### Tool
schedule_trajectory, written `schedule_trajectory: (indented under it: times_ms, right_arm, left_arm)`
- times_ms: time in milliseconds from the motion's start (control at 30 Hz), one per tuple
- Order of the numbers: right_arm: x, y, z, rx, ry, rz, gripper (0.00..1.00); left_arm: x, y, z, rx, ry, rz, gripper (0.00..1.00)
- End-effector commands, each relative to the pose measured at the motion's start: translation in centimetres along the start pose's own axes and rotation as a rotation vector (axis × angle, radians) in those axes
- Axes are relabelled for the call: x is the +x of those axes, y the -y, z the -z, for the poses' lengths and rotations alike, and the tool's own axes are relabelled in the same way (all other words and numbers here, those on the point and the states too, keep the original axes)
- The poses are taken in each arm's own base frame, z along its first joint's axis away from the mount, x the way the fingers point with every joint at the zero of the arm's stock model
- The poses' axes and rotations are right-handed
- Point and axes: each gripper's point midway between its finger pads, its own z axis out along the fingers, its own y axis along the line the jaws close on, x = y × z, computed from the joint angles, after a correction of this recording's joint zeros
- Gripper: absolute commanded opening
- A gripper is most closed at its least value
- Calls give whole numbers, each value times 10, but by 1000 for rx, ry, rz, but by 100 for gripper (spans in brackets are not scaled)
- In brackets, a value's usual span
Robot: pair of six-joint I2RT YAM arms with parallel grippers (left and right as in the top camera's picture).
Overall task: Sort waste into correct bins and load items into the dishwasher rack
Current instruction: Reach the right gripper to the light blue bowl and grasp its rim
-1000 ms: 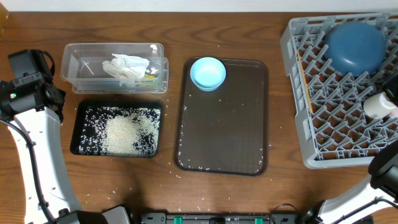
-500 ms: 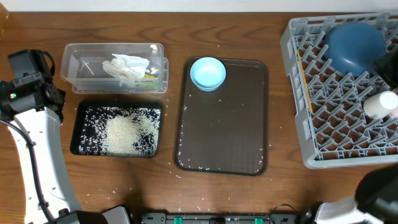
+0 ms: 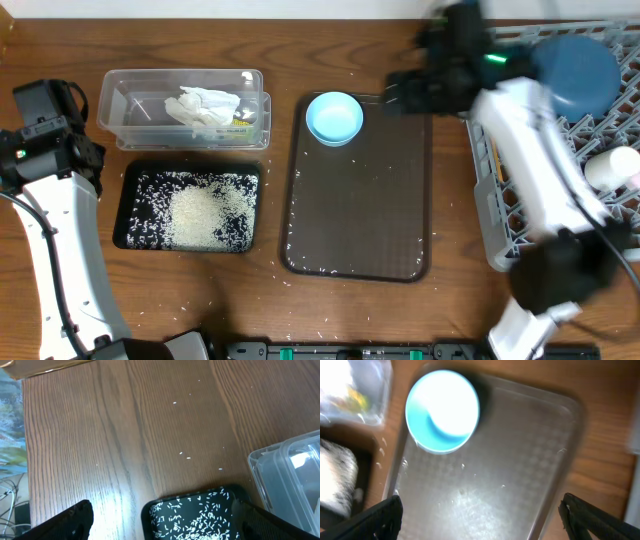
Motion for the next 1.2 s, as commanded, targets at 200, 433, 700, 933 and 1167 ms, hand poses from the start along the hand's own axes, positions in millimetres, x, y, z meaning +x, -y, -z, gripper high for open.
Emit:
schedule_trajectory:
  times_ms: [200, 433, 700, 933, 1167]
  right_arm:
    - [-44, -34, -68, 278, 44, 238, 96]
    - [-29, -78, -117, 119, -10, 379, 83]
    - [11, -97, -149, 120, -132, 447, 79]
    - [32, -100, -163, 129, -200, 463, 51]
    - [40, -95, -158, 148, -237, 460, 5]
  left_arm:
    - [-1, -1, -1, -8, 2, -12, 91]
    - [-1, -1, -1, -8, 2, -12, 91]
    - [-1, -1, -1, -8, 2, -12, 91]
    - [-1, -1, -1, -8, 2, -12, 91]
    - [-1, -1, -1, -8, 2, -12, 91]
